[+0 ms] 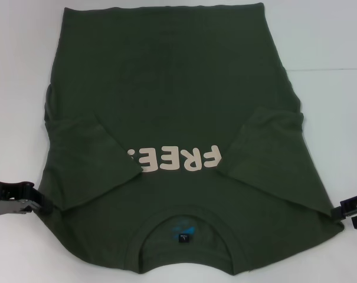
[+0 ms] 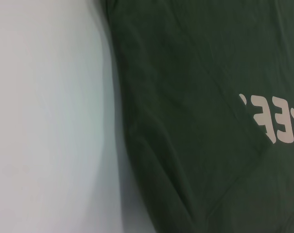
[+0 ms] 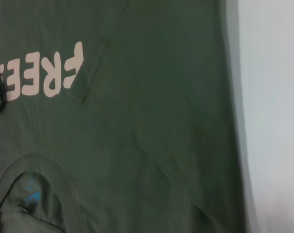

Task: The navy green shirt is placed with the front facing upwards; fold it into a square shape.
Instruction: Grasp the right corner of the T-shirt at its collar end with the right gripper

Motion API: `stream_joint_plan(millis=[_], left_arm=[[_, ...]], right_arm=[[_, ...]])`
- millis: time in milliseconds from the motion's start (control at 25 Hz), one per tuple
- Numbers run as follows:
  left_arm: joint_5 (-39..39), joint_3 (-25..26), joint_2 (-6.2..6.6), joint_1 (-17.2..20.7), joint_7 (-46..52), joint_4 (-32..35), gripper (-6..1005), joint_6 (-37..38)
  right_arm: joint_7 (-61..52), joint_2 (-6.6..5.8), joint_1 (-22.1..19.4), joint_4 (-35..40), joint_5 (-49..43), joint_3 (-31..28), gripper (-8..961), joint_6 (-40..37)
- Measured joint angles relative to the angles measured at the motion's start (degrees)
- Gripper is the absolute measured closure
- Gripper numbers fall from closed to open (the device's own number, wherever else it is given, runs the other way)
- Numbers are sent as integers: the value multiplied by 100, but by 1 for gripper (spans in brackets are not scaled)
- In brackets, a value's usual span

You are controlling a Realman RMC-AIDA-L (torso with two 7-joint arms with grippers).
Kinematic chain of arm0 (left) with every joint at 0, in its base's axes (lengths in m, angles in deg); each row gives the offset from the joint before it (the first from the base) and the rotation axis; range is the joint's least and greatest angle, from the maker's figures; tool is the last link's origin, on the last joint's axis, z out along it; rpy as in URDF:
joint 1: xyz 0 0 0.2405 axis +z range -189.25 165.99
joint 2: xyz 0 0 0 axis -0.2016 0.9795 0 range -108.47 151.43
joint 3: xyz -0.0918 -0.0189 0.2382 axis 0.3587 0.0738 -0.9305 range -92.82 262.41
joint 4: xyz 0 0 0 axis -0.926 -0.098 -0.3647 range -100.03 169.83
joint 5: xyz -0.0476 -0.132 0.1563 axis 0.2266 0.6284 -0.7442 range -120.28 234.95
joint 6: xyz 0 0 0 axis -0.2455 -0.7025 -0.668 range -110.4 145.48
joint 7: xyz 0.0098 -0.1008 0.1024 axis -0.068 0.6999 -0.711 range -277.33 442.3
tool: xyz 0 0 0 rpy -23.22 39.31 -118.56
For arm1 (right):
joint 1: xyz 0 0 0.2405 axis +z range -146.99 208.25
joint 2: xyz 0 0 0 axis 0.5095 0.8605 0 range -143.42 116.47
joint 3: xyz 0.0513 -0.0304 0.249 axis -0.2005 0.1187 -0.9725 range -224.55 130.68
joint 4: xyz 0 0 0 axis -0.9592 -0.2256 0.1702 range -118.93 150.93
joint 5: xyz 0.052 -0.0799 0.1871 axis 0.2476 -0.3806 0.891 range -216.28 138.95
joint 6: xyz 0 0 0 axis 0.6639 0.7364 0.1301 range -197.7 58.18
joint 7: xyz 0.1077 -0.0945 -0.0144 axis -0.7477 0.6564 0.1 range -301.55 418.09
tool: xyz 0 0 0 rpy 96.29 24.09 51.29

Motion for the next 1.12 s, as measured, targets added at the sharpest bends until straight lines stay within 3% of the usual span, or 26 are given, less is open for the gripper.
stream_joint_plan(millis=[1120], left_arm=[[-2,-12,-15,-19,-17,0,948,-1]], right_arm=[[14,148,14,-1,-8,257,228,183]])
